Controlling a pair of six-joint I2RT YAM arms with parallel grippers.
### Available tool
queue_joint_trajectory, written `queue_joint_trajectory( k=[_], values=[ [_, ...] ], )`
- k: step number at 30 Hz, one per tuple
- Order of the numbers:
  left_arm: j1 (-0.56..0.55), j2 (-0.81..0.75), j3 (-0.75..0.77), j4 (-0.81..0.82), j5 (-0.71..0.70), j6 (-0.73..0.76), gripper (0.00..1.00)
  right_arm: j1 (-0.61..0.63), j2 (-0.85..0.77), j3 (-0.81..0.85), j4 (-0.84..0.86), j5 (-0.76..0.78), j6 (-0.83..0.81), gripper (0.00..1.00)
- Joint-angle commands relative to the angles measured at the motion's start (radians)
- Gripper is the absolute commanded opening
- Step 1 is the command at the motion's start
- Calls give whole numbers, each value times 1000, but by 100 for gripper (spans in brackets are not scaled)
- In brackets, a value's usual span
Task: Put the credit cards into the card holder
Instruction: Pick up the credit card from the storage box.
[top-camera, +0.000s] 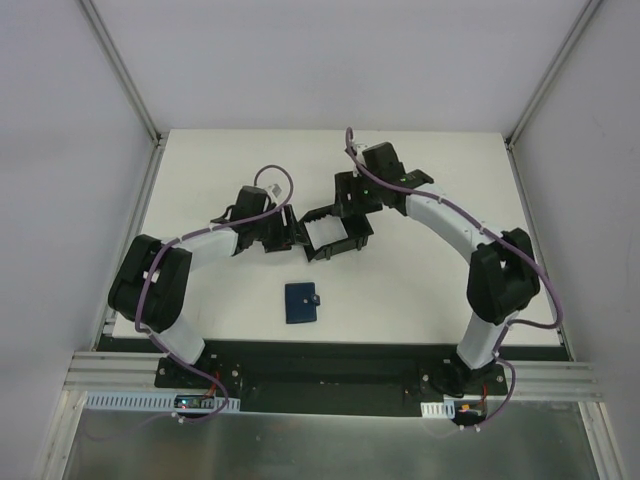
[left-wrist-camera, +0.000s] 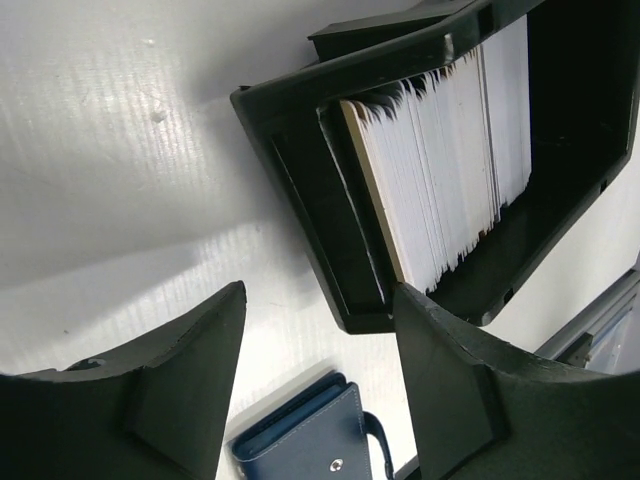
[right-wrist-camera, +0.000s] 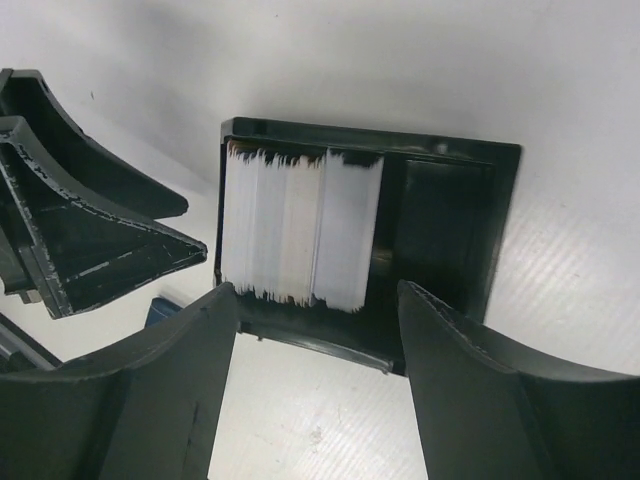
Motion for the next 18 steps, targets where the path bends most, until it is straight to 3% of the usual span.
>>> queue_joint_trajectory(
  k=[1, 5, 12, 16, 18],
  values=[
    [11, -15, -4, -14, -34, 20, 59, 18, 78, 62, -3, -17, 6, 68],
    [11, 8, 6, -13, -37, 25, 55, 19, 137, 111, -18, -24, 6, 70],
    [11, 36, 2, -14, -46, 29, 35, 19, 190, 136, -20, -14, 9, 78],
    [11, 61, 11, -8, -38, 26, 31, 18, 216, 136, -12, -17, 18, 79],
    [11, 70, 14, -3, -32, 29, 18, 21, 230, 143, -20, -10, 18, 80]
  ],
)
